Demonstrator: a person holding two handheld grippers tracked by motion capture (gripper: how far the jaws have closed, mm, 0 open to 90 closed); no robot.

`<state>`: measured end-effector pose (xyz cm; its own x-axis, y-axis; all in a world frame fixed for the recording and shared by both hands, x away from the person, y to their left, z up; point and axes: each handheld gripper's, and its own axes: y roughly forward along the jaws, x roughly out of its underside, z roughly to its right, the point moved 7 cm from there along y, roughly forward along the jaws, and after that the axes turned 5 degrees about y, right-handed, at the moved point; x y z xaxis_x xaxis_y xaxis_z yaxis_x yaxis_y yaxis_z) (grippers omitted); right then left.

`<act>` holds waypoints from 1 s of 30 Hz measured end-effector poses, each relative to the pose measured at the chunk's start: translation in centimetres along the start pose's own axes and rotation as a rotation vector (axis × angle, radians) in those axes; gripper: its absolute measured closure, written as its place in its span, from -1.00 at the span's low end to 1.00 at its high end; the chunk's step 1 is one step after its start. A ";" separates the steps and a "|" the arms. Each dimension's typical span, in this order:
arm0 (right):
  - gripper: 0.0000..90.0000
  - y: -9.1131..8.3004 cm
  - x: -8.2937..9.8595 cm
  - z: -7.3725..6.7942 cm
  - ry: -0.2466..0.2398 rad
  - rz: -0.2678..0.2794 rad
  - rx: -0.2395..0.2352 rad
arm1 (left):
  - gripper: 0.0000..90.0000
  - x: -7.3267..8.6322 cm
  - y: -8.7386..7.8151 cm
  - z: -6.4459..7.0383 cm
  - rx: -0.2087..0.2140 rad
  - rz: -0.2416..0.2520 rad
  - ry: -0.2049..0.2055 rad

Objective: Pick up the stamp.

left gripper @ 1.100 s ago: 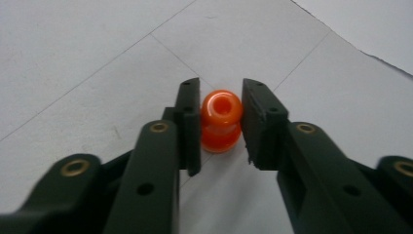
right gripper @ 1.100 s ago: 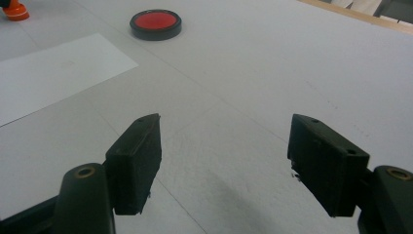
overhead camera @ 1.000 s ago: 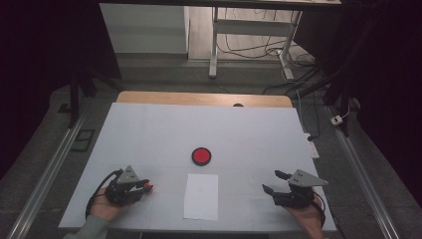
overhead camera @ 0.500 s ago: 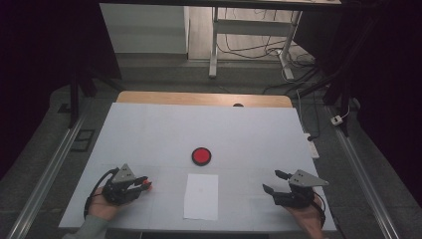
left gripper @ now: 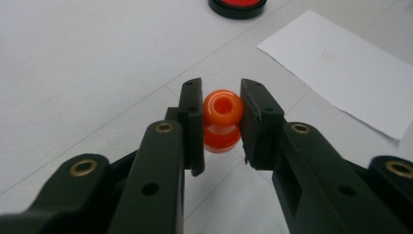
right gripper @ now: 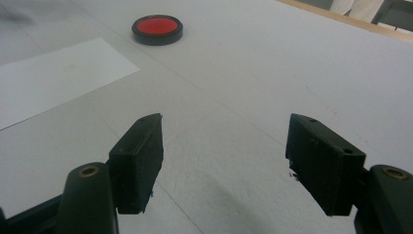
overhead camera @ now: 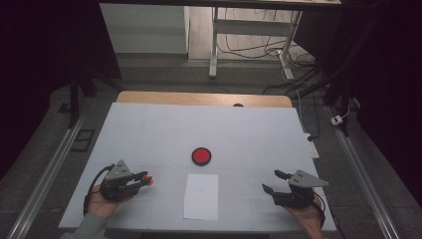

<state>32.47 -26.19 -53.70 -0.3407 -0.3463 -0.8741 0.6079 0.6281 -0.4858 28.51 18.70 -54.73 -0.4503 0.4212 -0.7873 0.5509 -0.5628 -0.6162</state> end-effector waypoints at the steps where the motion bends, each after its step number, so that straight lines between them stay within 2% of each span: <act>1: -0.34 0.0 0.0 0.0 -0.001 -0.001 -0.001 | 0.60 -0.1 0.0 -0.1 0.001 0.005 -0.002; 7: -0.34 0.0 0.0 0.0 -0.002 0.001 0.000 | 0.60 -1.0 -0.2 0.0 0.014 0.046 -0.018; 12: -0.34 0.0 0.0 0.0 -0.005 0.002 0.005 | 0.60 -1.9 -0.4 0.3 0.021 0.072 -0.013; 30: -0.33 0.1 0.0 -0.1 -0.006 0.003 0.003 | 0.60 -4.0 -0.2 1.0 0.045 0.109 0.005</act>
<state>32.47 -26.01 -53.73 -0.3340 -0.3486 -0.8757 0.6112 0.6272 -0.4828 29.51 16.45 -51.49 -0.3855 0.3595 -0.8498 0.5642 -0.6369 -0.5254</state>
